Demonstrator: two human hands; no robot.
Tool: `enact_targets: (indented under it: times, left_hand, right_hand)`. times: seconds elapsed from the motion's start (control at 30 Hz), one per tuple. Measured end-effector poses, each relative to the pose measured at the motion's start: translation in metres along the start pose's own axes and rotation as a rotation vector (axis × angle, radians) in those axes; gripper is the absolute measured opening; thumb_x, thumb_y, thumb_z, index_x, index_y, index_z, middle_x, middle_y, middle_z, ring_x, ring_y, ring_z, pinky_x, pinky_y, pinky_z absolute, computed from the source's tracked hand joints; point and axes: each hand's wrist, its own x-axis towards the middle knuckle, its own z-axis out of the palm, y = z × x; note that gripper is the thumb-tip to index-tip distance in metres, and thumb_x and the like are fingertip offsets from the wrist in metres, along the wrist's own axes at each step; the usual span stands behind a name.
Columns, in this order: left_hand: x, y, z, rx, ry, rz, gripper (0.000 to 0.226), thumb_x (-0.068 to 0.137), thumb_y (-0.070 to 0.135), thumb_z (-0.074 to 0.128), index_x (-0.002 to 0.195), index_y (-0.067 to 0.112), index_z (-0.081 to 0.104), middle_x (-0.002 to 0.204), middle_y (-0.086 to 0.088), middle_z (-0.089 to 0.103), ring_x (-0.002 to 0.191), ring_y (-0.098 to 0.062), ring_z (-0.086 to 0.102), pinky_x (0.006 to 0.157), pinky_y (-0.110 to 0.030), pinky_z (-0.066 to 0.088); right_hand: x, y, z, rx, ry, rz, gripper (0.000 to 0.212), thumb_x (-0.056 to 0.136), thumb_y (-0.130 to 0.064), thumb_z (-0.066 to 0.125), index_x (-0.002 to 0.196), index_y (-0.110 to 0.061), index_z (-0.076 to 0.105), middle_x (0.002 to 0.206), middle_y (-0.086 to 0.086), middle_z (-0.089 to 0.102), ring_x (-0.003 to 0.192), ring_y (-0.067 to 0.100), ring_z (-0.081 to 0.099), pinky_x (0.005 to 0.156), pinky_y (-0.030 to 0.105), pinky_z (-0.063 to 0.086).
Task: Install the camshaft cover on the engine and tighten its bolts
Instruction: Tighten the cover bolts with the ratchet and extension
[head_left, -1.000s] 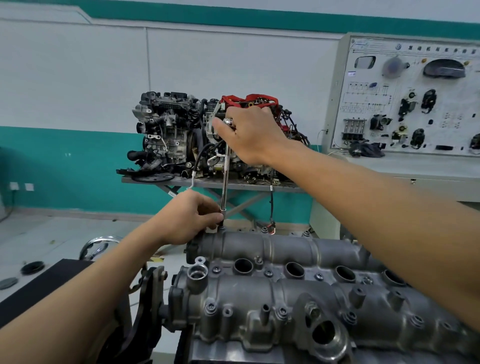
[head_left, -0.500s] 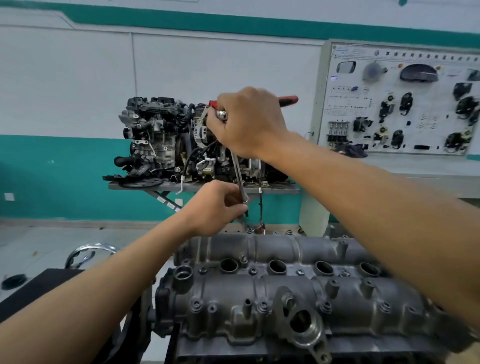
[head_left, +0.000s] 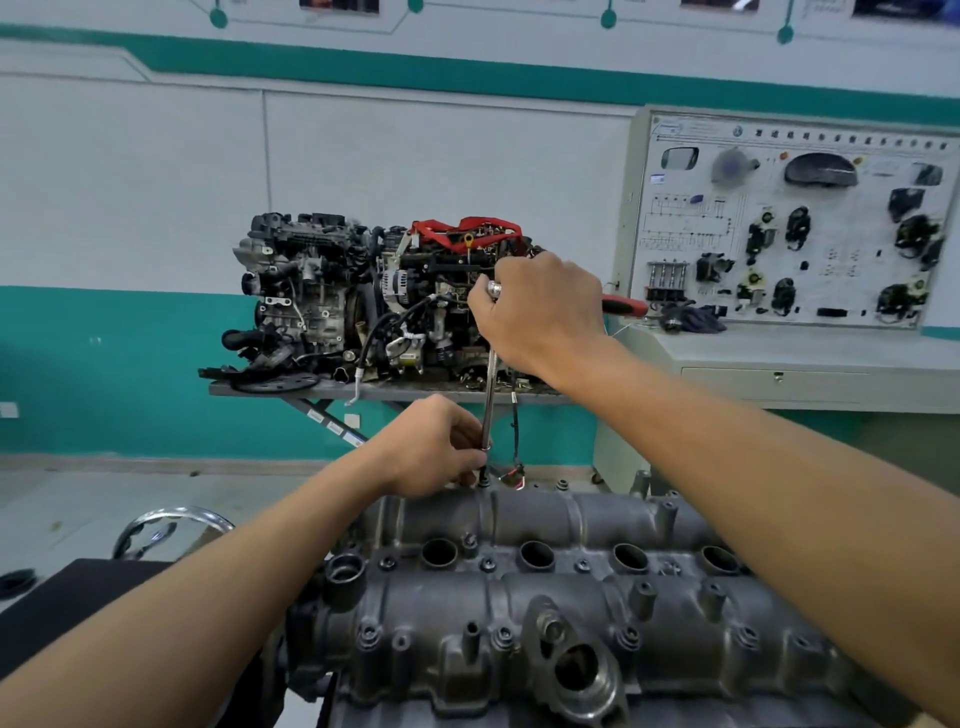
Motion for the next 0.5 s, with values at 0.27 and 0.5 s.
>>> enact_targets:
  times: [0.27, 0.5]
  left_hand:
    - [0.003, 0.005, 0.005, 0.052, 0.010, -0.005, 0.010, 0.090, 0.014, 0.069, 0.083, 0.021, 0.073, 0.073, 0.012, 0.074, 0.067, -0.002, 0.070, 0.071, -0.025, 0.059]
    - [0.015, 0.025, 0.003, 0.110, 0.239, 0.036, 0.030, 0.092, 0.039, 0.066, 0.078, 0.013, 0.071, 0.068, 0.000, 0.071, 0.059, -0.015, 0.064, 0.056, -0.029, 0.054]
  right_hand:
    - [0.001, -0.001, -0.008, -0.094, -0.145, 0.038, 0.040, 0.094, -0.035, 0.047, 0.058, -0.019, 0.040, 0.058, -0.004, 0.037, 0.063, 0.025, 0.049, 0.058, 0.032, 0.035]
    - [0.021, -0.016, -0.033, -0.313, -0.565, 0.028, 0.015, 0.079, -0.012, 0.056, 0.065, -0.015, 0.049, 0.072, 0.003, 0.050, 0.061, 0.023, 0.048, 0.067, 0.039, 0.053]
